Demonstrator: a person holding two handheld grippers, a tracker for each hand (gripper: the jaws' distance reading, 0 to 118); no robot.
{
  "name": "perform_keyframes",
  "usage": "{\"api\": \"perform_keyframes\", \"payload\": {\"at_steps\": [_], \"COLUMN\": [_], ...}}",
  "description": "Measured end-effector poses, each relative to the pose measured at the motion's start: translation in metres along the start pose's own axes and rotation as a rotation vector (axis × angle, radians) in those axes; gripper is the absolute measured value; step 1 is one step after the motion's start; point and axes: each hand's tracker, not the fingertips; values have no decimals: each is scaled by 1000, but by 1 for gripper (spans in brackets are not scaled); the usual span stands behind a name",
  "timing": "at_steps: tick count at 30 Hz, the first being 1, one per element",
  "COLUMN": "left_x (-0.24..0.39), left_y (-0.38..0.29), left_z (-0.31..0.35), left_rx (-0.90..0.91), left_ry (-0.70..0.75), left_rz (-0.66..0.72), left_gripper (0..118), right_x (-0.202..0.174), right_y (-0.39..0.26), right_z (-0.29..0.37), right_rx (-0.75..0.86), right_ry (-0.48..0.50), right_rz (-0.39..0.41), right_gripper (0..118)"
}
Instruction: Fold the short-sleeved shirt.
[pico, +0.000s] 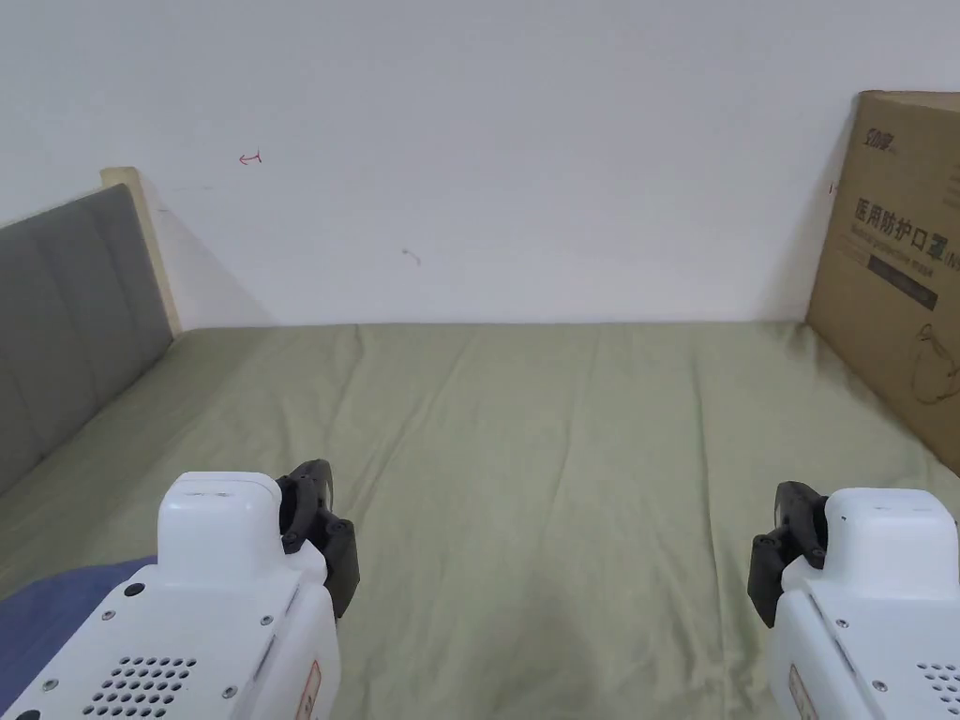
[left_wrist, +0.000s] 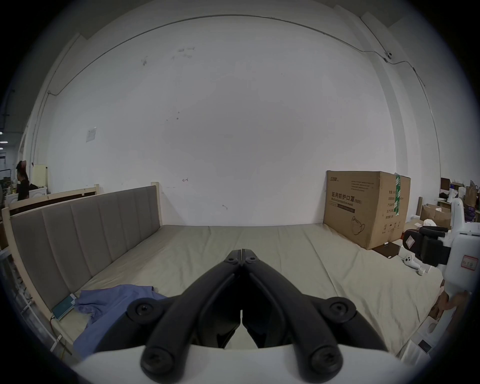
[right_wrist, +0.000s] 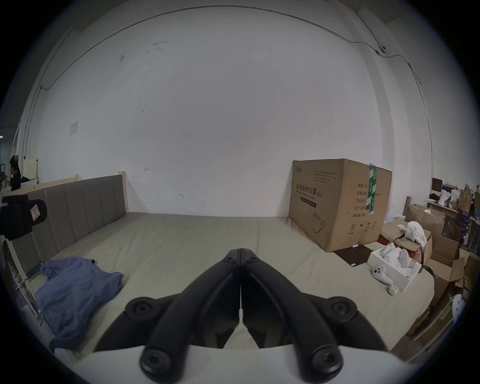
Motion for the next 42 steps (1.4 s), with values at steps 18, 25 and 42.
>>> {"api": "perform_keyframes", "payload": {"at_steps": [18, 25, 42], "left_x": [-128, -152, -229], "left_y": [11, -10, -186], "left_z": [107, 85, -98], "left_rx": [-25, -166, -780], "left_ry": [469, 482, 313], "left_rz": [58, 98, 424], "left_gripper": [0, 0, 110], "right_x": [-171, -189, -159], "right_y": [18, 10, -39], "right_z": [10, 12, -58], "right_rx": [-46, -88, -293], "right_ry": [581, 620, 513], "right_rz": [42, 81, 130], "right_gripper": [0, 0, 0]}}
